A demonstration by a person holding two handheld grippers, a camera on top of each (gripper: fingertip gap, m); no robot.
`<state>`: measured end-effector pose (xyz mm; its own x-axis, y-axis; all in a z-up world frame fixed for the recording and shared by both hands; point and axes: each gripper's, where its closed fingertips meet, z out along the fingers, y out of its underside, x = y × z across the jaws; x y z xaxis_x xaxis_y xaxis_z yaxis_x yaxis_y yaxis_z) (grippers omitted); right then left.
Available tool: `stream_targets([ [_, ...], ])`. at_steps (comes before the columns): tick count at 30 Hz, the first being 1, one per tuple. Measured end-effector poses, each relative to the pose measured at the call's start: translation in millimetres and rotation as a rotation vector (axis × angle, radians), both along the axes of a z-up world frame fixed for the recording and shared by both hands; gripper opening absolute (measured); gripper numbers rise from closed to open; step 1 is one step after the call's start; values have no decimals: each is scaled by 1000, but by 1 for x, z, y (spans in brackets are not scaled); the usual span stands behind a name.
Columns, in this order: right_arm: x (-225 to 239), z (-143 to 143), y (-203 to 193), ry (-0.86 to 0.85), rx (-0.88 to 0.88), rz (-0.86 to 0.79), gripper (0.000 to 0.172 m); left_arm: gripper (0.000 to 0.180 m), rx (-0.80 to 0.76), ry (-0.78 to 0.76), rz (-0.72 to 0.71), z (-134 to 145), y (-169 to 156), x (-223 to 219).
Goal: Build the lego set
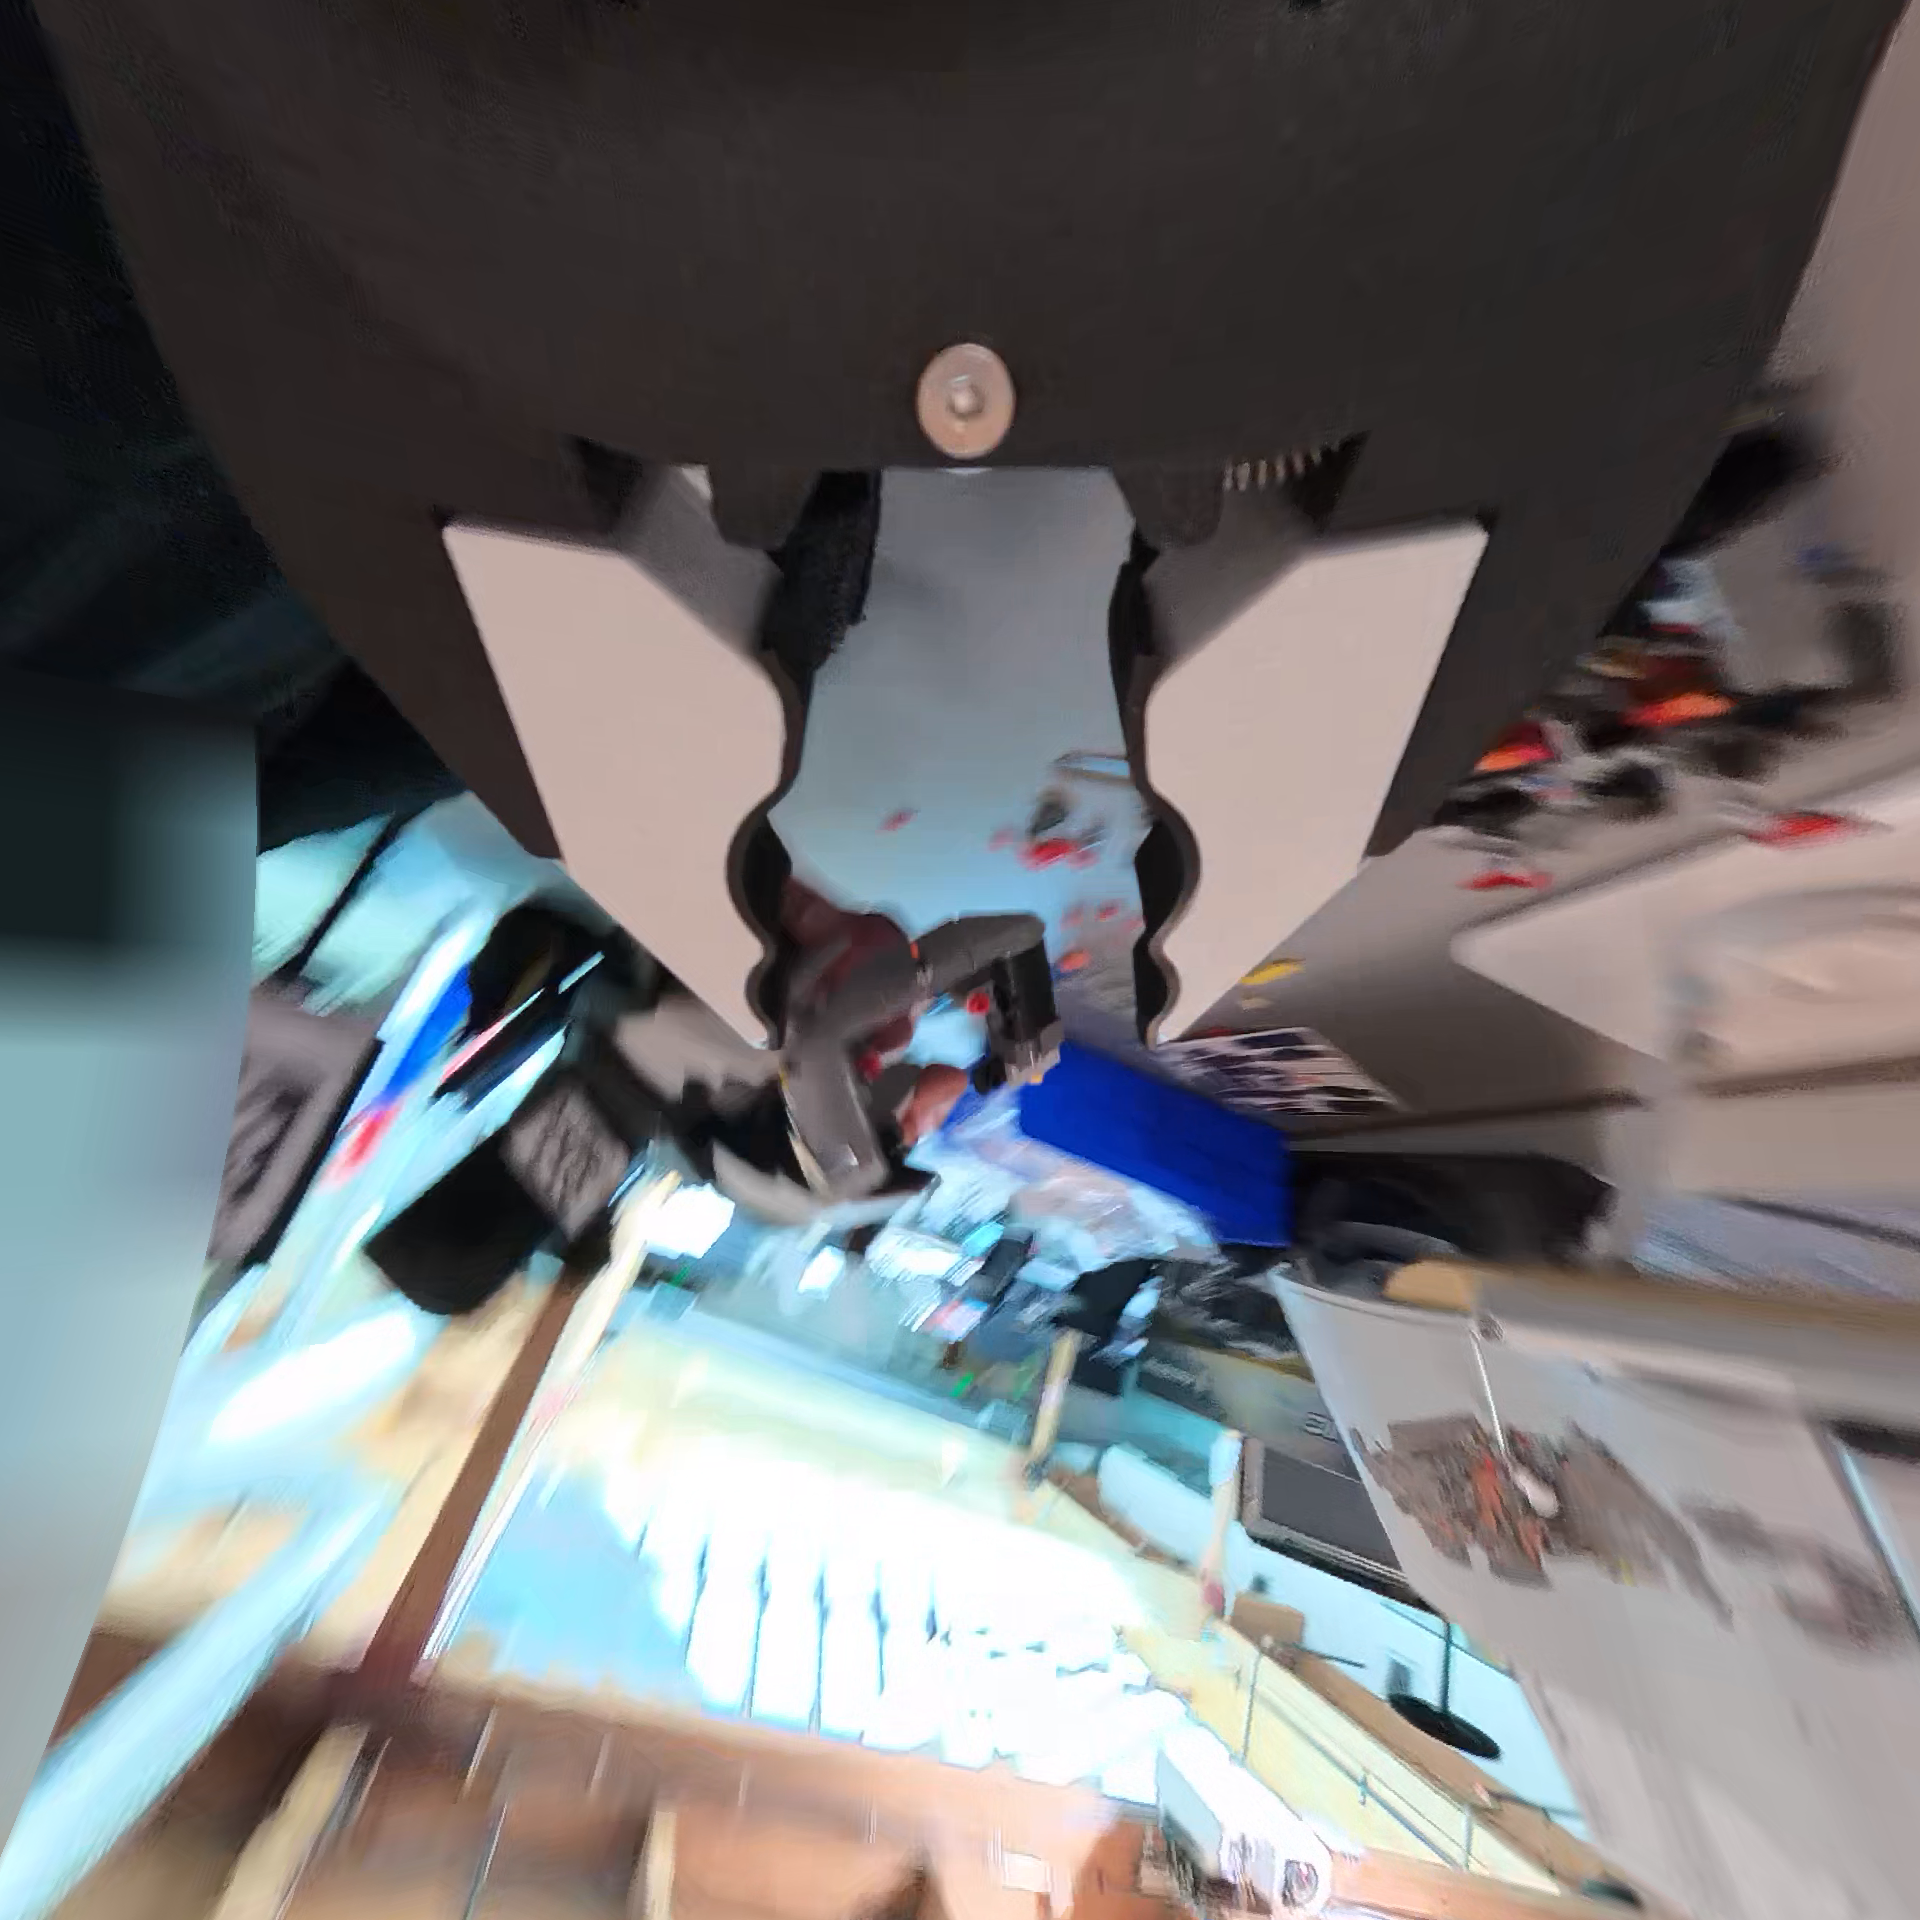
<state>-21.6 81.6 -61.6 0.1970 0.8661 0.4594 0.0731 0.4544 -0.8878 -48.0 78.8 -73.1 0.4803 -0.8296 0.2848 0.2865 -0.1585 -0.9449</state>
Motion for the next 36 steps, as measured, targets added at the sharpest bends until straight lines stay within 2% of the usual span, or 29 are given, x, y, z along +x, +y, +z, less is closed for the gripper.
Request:
stream_targets([
  [4,14,-9,6,-34,-119,47,33,64,188,298,105,-9,-11,20],
  [6,21,-15,7,-37,-179,64,33,64,250,392,133,-14,-15,34],
  [11,31,-24,6,-8,-278,67,33,50,352,572,292,-29,-8,55],
  [21,32,-30,2,68,-477,71,34,10,527,735,536,-30,2,64],
  [26,31,-31,4,83,-499,63,34,7,582,804,623,-26,4,60],
  [36,37,-20,15,161,-442,-40,39,4,556,767,706,-18,20,53],
])
